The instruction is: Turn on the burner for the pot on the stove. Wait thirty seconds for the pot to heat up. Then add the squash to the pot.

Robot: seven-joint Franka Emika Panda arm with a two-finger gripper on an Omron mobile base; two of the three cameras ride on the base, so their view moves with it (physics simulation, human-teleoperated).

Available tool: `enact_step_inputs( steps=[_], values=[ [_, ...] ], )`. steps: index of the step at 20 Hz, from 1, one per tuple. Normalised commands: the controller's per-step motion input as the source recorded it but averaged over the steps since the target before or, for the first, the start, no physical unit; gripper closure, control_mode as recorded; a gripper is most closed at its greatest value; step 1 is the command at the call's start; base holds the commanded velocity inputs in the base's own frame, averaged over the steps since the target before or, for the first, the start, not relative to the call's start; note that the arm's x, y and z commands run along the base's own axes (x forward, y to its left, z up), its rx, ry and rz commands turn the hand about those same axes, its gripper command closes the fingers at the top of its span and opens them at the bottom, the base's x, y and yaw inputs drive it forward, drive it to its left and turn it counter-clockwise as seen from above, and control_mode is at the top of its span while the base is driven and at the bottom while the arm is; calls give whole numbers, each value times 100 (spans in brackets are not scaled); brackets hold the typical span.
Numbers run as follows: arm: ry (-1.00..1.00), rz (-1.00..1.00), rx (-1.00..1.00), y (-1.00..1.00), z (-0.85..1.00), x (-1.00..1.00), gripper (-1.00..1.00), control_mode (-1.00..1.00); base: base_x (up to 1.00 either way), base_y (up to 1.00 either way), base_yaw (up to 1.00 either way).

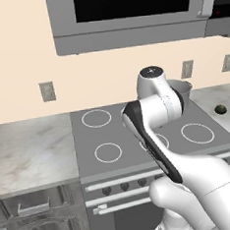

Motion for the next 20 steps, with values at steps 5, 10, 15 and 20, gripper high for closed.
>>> enact_step_inputs(
  steps=[5, 10, 15, 20],
  values=[
    [0, 0, 0, 0, 0, 0, -100, -100, 0, 0, 0],
    [0, 0, 0, 0, 0, 0, -100, -100, 0, 0, 0],
    [0, 0, 0, 0, 0, 0, -100, -100, 0, 0, 0],
    [0, 0, 0, 0, 0, 0, -100, -100, 0, 0, 0]
  ],
)
